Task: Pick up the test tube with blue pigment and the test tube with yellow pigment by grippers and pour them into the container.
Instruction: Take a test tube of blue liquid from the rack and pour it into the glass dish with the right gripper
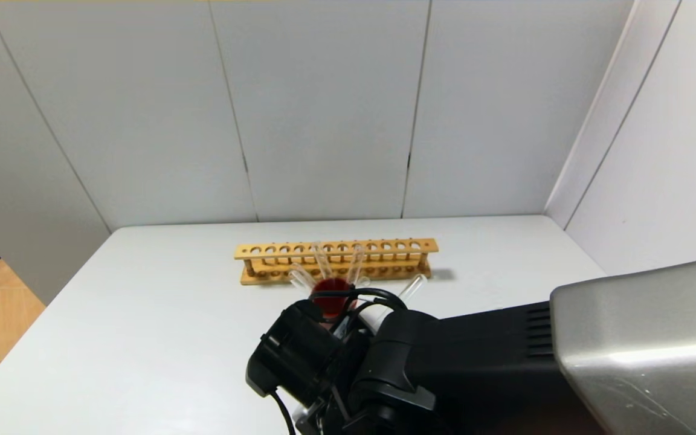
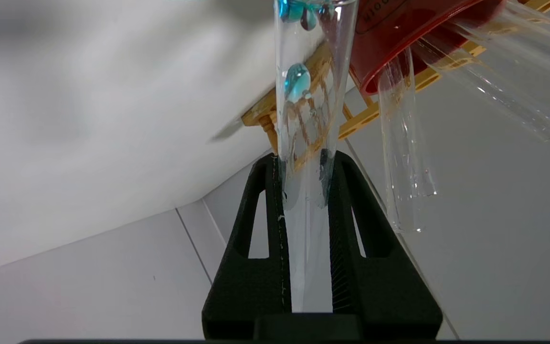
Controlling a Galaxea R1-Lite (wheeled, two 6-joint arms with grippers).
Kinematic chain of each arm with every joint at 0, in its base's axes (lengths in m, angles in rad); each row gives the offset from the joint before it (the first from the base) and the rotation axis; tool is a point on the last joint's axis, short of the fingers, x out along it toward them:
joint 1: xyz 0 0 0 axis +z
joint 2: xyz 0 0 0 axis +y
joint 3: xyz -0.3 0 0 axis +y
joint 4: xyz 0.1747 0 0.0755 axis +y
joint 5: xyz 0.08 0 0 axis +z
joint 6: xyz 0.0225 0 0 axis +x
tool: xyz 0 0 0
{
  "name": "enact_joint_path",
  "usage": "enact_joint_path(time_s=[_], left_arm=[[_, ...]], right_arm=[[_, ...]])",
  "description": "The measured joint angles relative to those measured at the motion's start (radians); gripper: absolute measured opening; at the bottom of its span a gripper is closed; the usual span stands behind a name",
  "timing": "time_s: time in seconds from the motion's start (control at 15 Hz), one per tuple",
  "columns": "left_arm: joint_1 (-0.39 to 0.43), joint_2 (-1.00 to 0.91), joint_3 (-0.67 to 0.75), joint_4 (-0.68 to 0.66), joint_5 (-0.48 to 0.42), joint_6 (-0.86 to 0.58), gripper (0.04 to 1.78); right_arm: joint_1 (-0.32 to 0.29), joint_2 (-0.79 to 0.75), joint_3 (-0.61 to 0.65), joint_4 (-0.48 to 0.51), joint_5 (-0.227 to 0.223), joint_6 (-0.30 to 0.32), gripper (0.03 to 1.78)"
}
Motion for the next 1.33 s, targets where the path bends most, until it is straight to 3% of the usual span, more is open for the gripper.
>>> enact_joint_path(time_s=[0.2, 0.4, 1.33], left_arm=[[0.000, 0.000, 0.000, 0.000, 0.000, 0.000, 1.75], [0.000, 0.000, 0.000, 0.000, 0.000, 0.000, 1.75], [0.000, 0.000, 0.000, 0.000, 0.000, 0.000, 1.75]], right_arm=[[-0.004, 0.004, -0.008, 0.002, -0.004, -0.011, 0.32], [0.000, 0.002, -0.023, 0.018, -0.071, -0.055, 0.32], [0.013, 0.002, -0.036, 0.020, -0.076, -0.061, 0.32]])
